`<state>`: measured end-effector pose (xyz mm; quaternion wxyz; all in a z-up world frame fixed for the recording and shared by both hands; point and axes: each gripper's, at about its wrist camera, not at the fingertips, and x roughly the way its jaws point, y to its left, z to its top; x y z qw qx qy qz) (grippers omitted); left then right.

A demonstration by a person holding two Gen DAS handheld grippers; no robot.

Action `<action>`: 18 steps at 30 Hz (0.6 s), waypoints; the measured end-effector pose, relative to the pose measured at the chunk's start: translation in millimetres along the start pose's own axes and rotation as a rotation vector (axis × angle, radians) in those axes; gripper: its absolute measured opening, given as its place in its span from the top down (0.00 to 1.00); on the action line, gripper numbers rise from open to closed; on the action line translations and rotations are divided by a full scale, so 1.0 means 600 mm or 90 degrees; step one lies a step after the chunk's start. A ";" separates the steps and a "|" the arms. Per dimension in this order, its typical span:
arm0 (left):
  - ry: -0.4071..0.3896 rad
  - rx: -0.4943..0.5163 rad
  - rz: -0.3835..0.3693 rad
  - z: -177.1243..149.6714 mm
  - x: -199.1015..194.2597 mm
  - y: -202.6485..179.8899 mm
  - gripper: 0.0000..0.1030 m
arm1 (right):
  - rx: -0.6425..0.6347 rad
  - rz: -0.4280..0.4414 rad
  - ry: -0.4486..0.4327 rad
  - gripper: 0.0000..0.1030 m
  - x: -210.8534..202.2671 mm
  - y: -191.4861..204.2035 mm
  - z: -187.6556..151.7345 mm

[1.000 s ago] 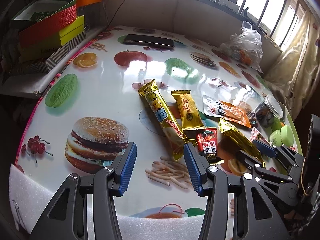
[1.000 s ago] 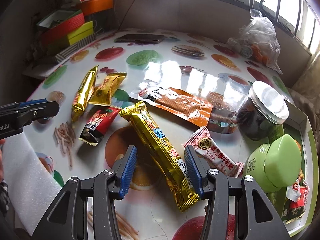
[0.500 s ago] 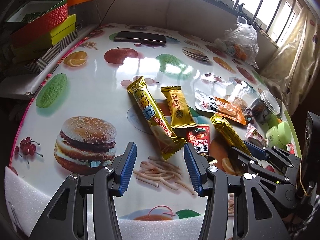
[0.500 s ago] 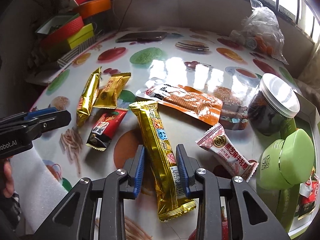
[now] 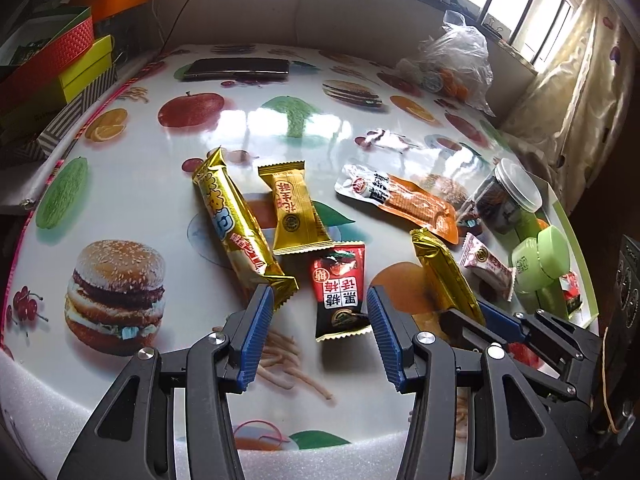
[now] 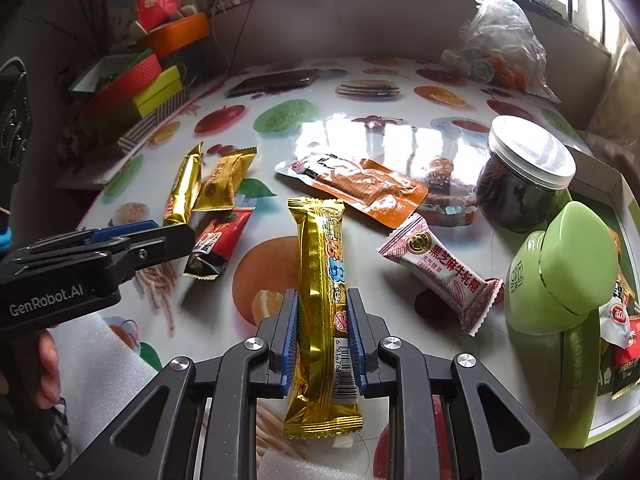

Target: Organize snacks

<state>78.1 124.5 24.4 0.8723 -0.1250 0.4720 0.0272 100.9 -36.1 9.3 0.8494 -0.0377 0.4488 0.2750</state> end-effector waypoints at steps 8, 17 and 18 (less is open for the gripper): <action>0.005 0.011 0.018 0.000 0.022 -0.021 0.51 | 0.040 0.002 0.001 0.79 -0.008 -0.025 -0.010; 0.023 0.010 0.029 0.002 0.043 -0.024 0.51 | 0.045 0.003 0.001 0.79 -0.008 -0.028 -0.013; 0.022 0.008 0.027 0.003 0.043 -0.023 0.51 | 0.046 0.003 0.001 0.79 -0.008 -0.028 -0.013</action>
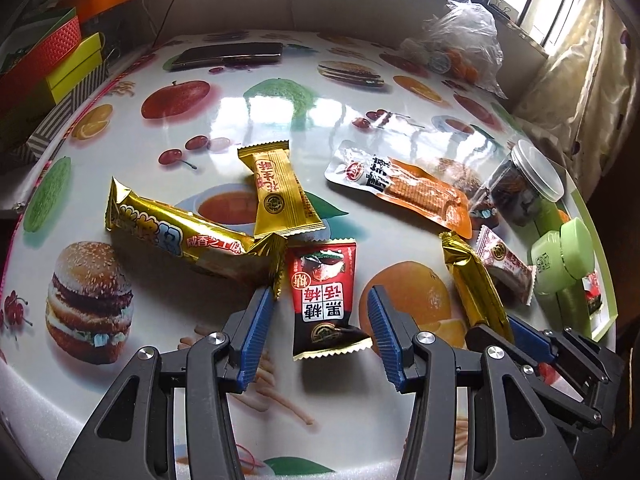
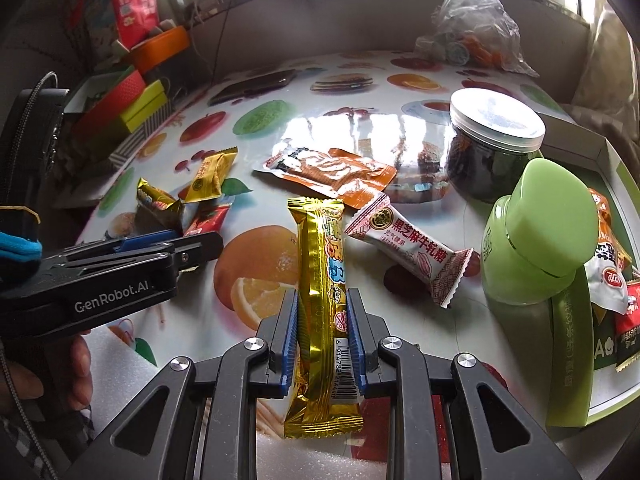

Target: Organize snacks

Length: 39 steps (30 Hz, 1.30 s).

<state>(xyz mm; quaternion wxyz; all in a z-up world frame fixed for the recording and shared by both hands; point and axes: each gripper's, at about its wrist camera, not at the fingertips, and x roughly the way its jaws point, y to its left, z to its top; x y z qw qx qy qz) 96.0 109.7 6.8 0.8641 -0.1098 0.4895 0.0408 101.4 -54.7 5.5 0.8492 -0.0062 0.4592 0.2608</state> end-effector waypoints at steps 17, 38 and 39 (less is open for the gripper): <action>-0.010 0.004 0.028 -0.001 0.001 0.000 0.73 | 0.003 -0.002 -0.001 0.79 -0.001 -0.003 0.001; -0.042 0.009 0.003 0.004 -0.050 -0.009 0.75 | -0.019 -0.011 -0.034 0.79 -0.034 0.015 0.011; -0.046 0.010 0.001 0.005 -0.054 -0.010 0.75 | -0.020 -0.012 -0.038 0.79 -0.037 0.015 0.013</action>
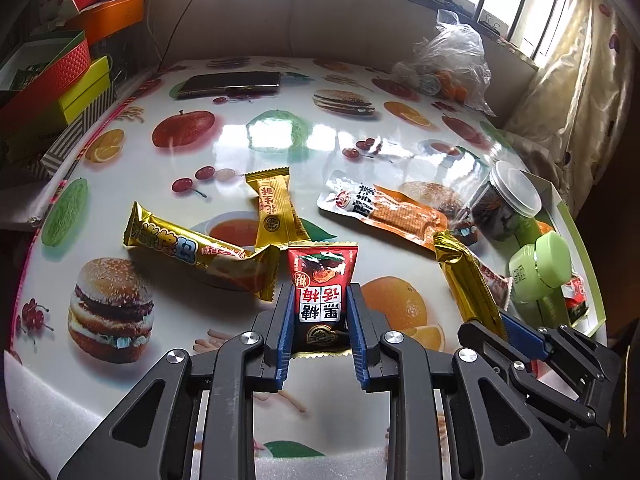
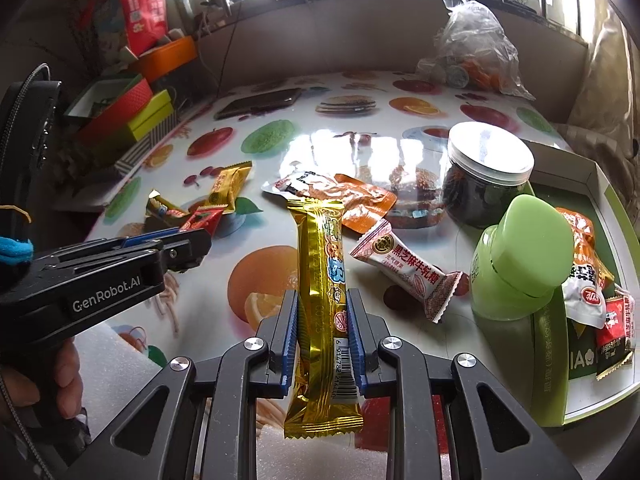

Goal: Organize snacks
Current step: 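Carry the red packet and gold bar with both tools over the green box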

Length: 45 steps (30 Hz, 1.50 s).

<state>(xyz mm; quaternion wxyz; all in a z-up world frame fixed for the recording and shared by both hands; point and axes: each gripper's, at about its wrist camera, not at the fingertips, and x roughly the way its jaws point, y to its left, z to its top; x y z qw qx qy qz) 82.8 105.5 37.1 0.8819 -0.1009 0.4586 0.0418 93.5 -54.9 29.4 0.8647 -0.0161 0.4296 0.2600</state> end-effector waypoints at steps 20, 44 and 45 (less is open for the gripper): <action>-0.048 0.057 -0.059 0.047 -0.046 -0.089 0.75 | 0.040 -0.039 -0.079 0.79 -0.092 -0.061 0.037; -0.046 0.136 -0.178 0.095 -0.041 -0.262 0.75 | 0.152 -0.139 -0.122 0.79 -0.182 -0.216 0.004; -0.044 0.137 -0.182 0.096 -0.038 -0.268 0.75 | 0.156 -0.143 -0.121 0.79 -0.183 -0.223 0.001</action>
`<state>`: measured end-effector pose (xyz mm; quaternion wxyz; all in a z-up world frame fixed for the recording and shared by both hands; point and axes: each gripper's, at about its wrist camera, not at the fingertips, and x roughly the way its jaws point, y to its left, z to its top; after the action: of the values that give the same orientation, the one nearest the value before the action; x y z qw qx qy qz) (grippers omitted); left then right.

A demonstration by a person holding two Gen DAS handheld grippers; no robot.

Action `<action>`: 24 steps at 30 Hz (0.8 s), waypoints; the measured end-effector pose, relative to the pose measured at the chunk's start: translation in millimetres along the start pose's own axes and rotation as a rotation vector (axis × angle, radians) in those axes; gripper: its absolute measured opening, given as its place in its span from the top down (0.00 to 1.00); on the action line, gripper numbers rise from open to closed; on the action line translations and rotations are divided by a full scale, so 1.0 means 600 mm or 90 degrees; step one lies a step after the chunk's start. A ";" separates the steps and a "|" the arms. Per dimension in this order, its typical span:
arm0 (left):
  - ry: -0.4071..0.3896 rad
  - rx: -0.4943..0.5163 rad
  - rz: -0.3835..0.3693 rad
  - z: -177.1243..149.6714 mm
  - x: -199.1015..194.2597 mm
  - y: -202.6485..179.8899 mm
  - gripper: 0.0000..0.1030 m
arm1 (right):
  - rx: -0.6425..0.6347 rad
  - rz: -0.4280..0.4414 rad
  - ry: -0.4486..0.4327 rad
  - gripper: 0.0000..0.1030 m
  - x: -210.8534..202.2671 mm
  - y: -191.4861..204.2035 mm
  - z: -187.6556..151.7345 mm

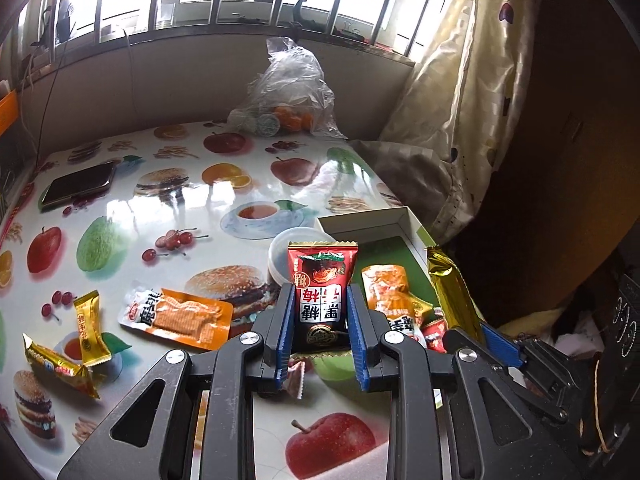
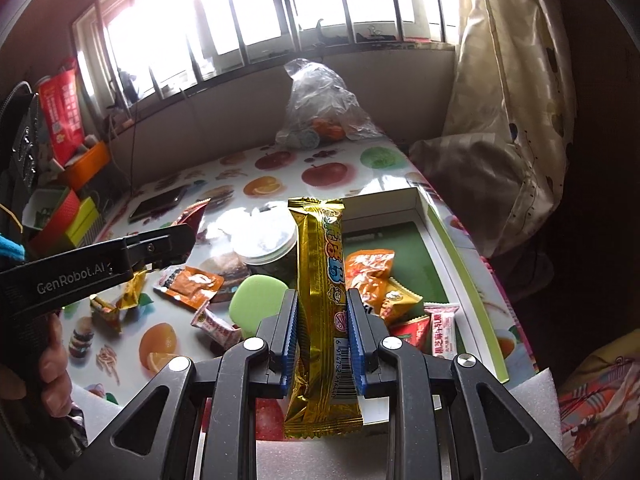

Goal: Organize snacks
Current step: 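Carry the red packet and gold bar with both tools over the green box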

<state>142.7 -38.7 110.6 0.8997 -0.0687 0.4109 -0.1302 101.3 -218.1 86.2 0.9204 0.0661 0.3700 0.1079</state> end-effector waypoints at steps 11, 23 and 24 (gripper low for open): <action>0.033 0.021 -0.025 0.021 0.062 -0.051 0.75 | 0.038 -0.040 0.035 0.79 0.024 -0.061 -0.018; 0.084 0.032 -0.029 0.023 0.133 -0.083 0.75 | 0.062 -0.067 0.079 0.79 0.063 -0.101 -0.036; 0.088 0.032 -0.028 0.023 0.138 -0.085 0.75 | 0.063 -0.068 0.082 0.79 0.067 -0.103 -0.037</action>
<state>196.2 -111.4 71.7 0.8674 -0.0460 0.4674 -0.1645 123.5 -267.0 31.1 0.8947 0.0845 0.4364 0.0447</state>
